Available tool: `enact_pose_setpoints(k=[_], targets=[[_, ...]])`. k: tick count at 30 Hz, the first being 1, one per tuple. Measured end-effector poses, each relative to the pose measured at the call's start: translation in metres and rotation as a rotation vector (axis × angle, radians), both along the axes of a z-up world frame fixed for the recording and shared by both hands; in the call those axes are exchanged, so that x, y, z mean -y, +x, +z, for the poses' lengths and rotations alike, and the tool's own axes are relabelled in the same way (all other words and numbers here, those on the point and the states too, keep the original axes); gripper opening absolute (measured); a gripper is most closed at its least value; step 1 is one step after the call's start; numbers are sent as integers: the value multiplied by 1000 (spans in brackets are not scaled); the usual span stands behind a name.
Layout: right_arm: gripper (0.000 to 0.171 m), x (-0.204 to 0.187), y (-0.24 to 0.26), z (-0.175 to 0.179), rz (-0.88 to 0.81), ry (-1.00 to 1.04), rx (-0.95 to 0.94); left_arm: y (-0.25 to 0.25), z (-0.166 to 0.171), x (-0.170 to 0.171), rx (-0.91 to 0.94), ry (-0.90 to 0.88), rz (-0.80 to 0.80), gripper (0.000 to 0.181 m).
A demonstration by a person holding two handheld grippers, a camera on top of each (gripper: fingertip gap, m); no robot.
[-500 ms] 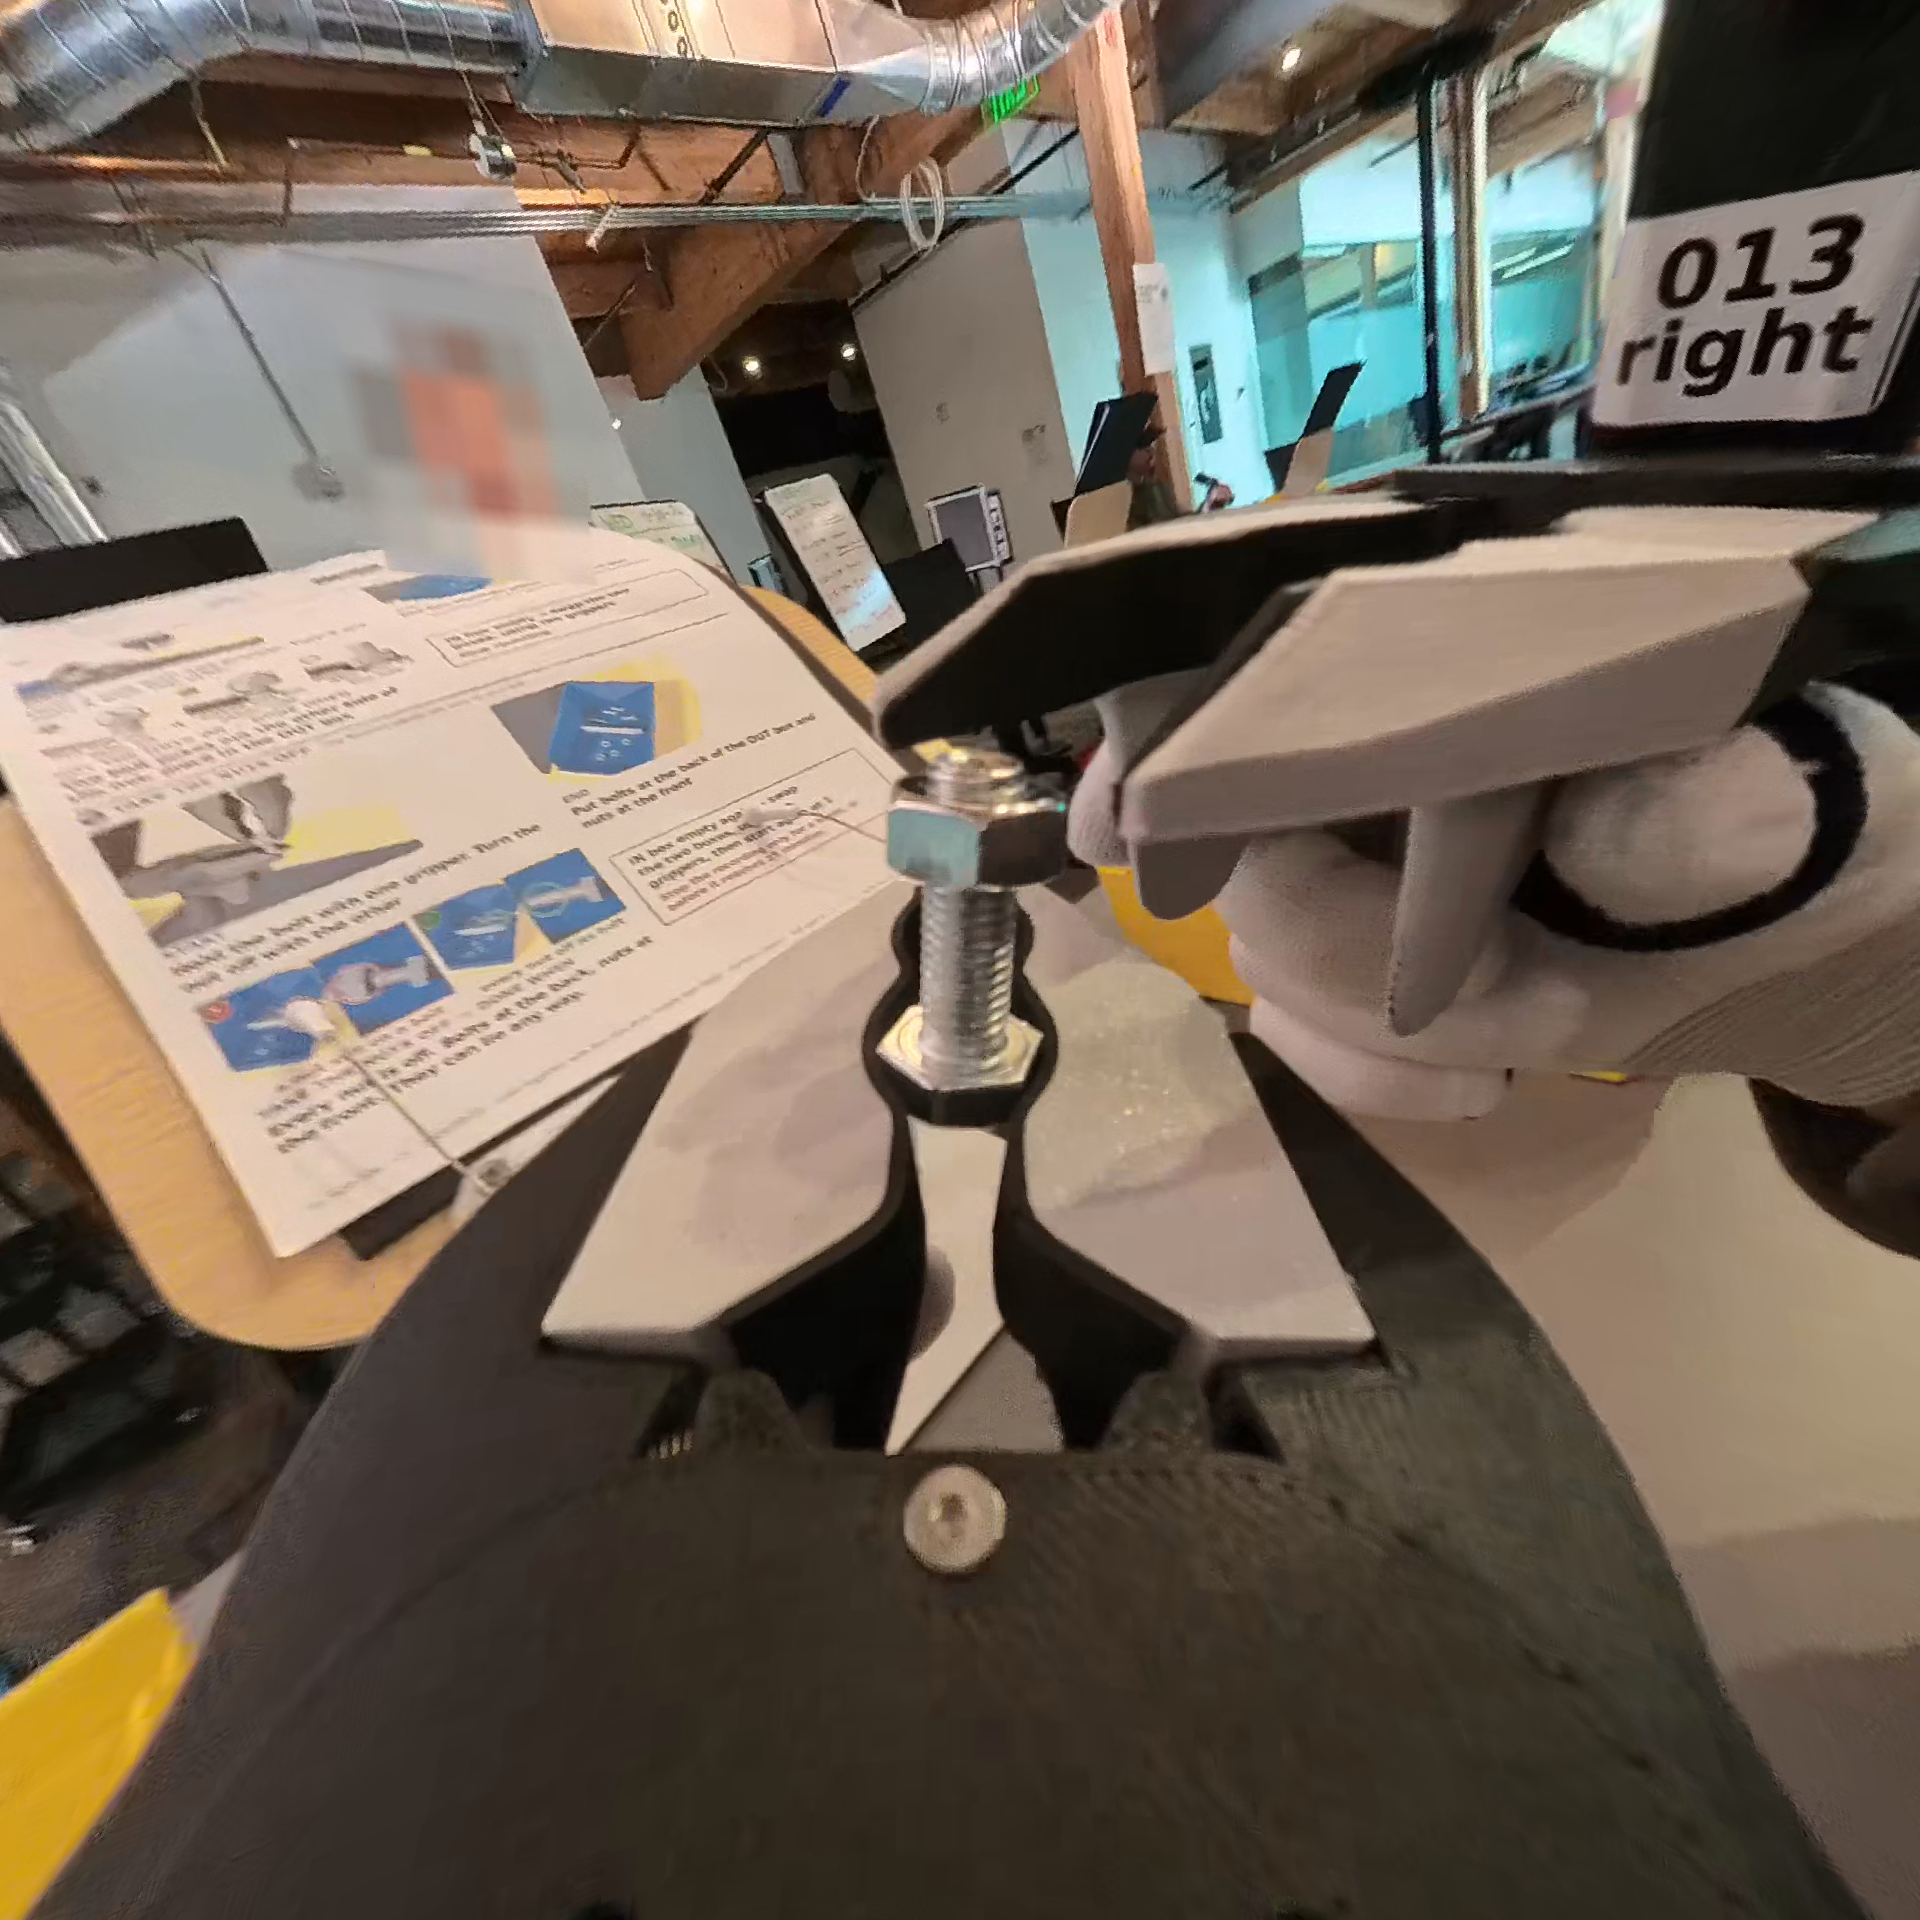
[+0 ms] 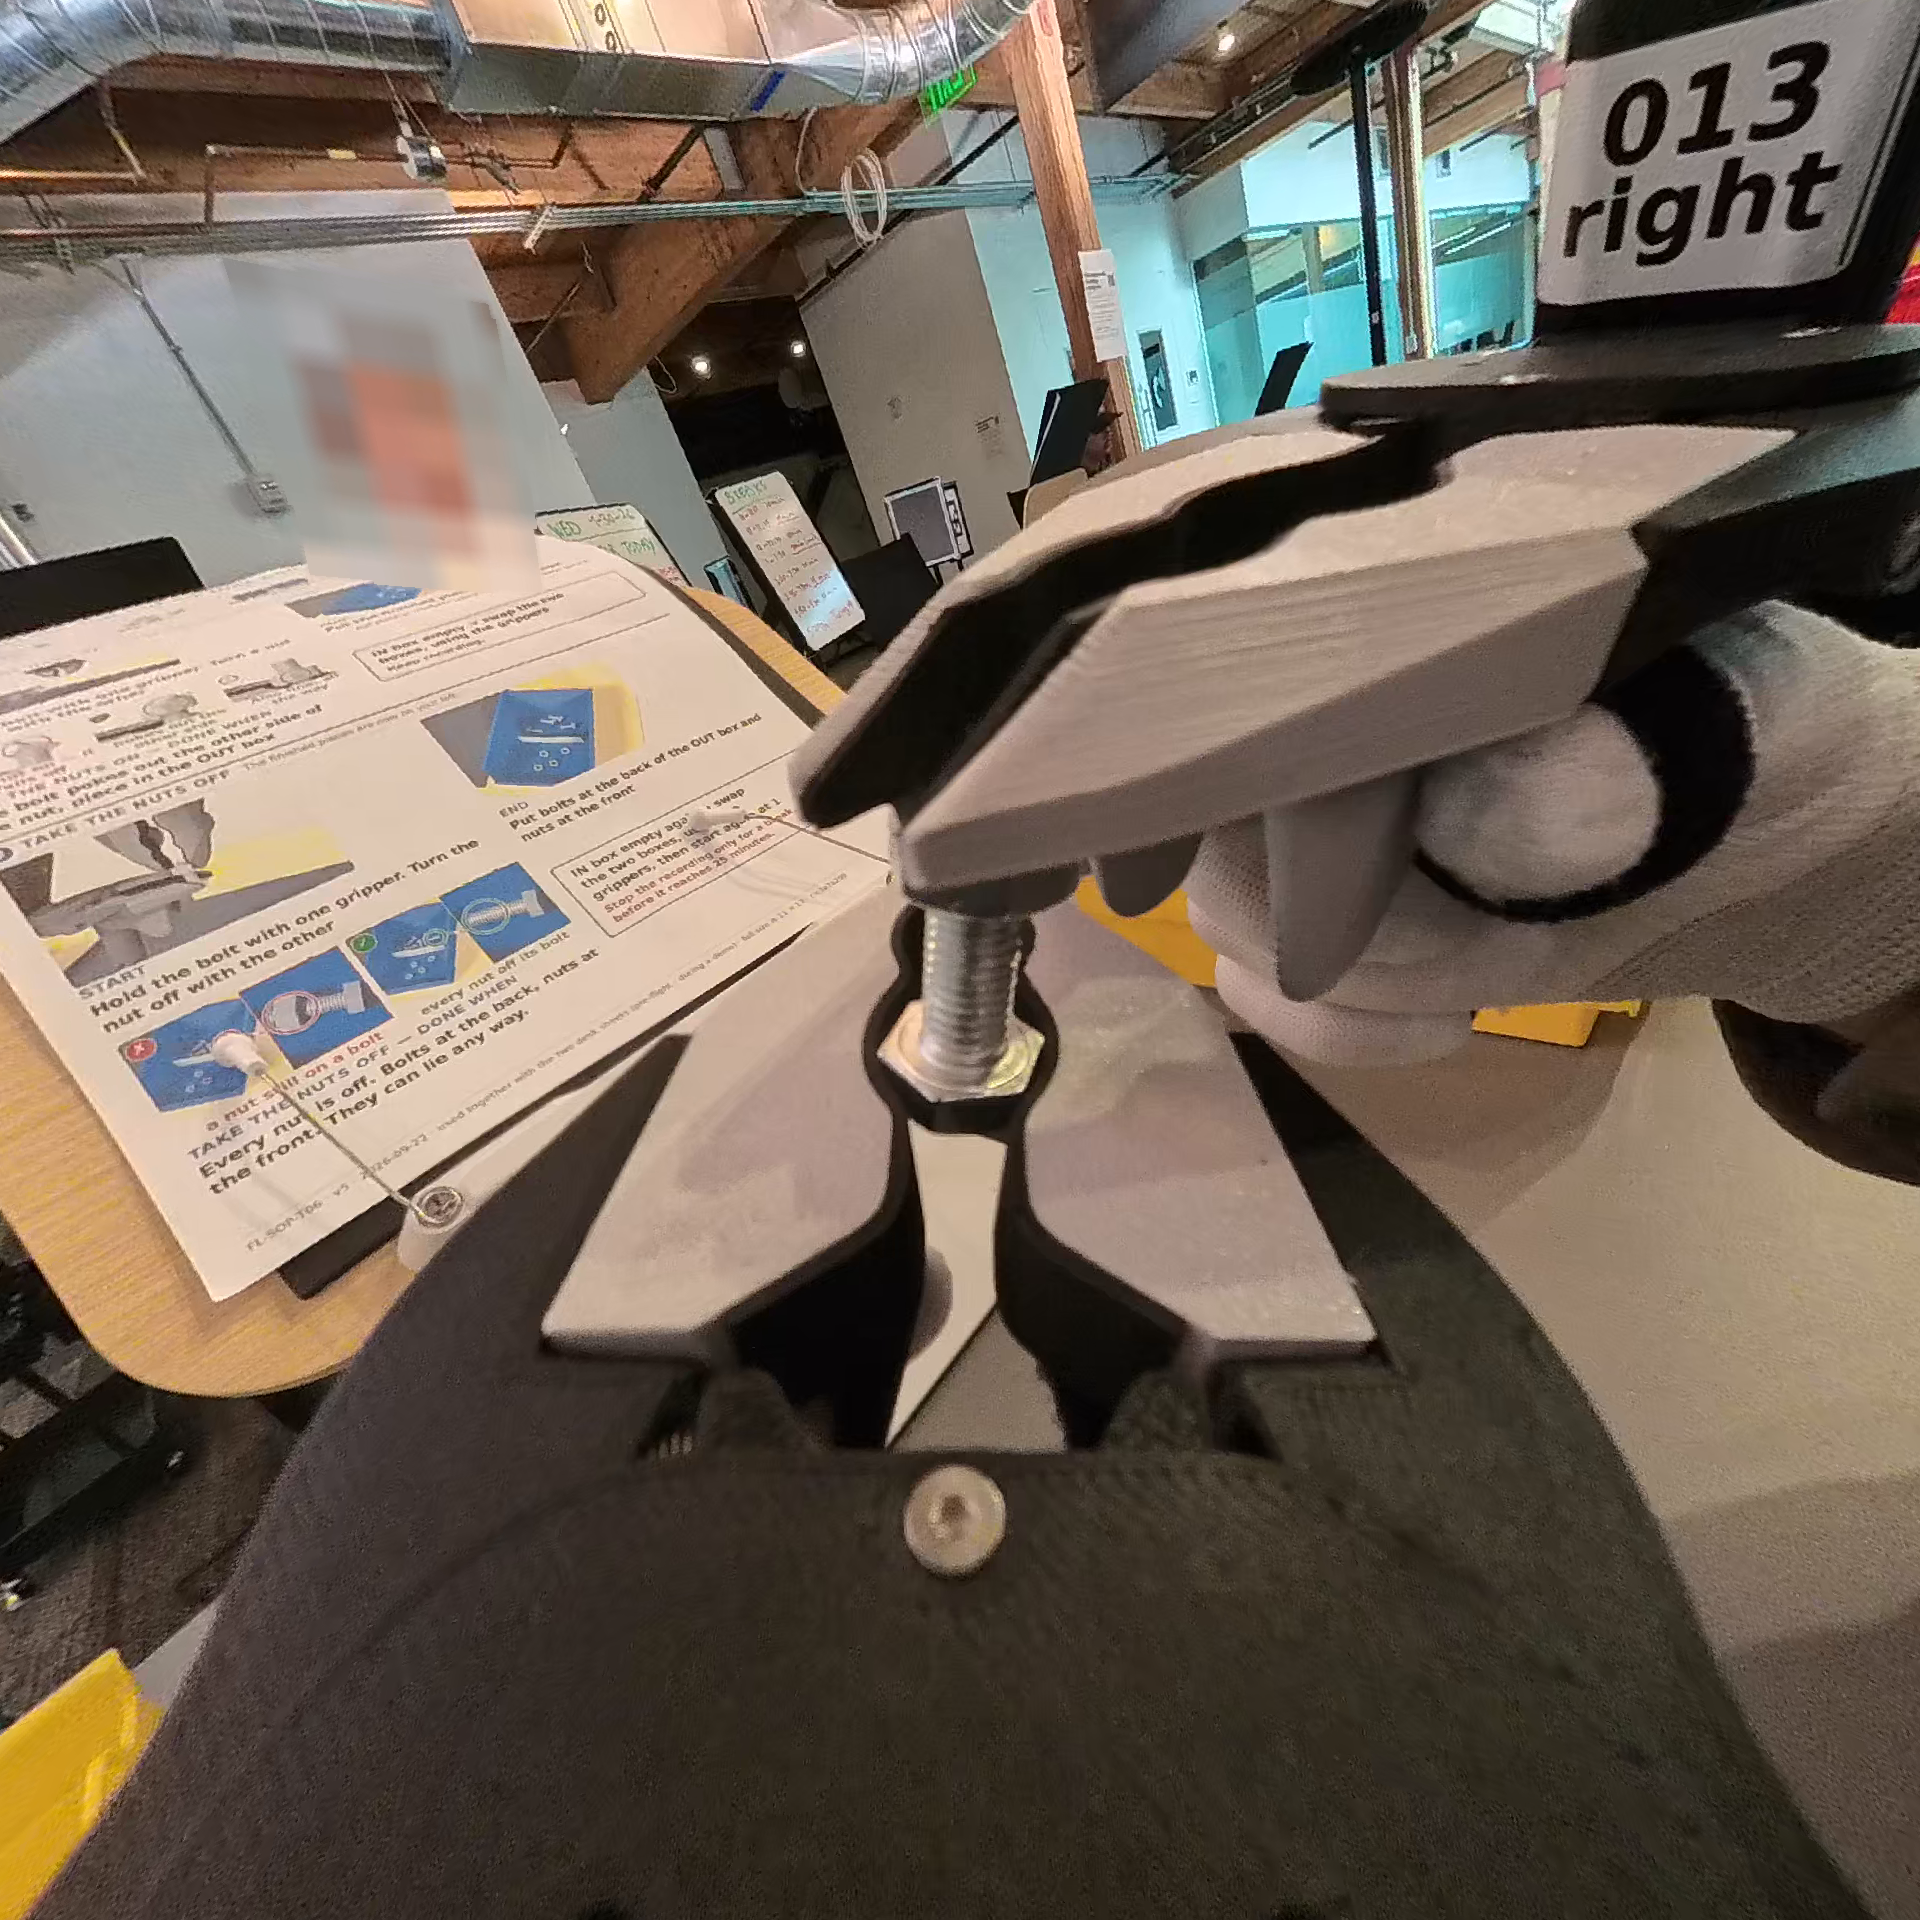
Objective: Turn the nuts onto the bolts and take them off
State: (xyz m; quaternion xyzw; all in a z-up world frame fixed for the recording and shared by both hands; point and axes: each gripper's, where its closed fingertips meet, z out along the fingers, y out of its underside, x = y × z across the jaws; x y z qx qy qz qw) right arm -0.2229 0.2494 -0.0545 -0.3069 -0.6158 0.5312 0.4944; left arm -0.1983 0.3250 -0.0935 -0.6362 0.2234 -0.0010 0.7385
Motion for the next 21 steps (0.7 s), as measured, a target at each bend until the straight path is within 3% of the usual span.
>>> enact_pose_setpoints(k=[6,9,15,19,21], targets=[[34,-3,3,-3,4,12,10,0,5,2,7,12,2,11],[17,-1,2,-4,10,21,7,1,4,2,1,8,2,11],[16,-1,3,-4,6,44,16,3,4,2,-9,4,-6,11],[17,0,4,-3,-7,70,18,0,5,3,-100,21,35,32],[17,0,4,-3,-3,72,20,0,8,4,-126,35,41,29]])
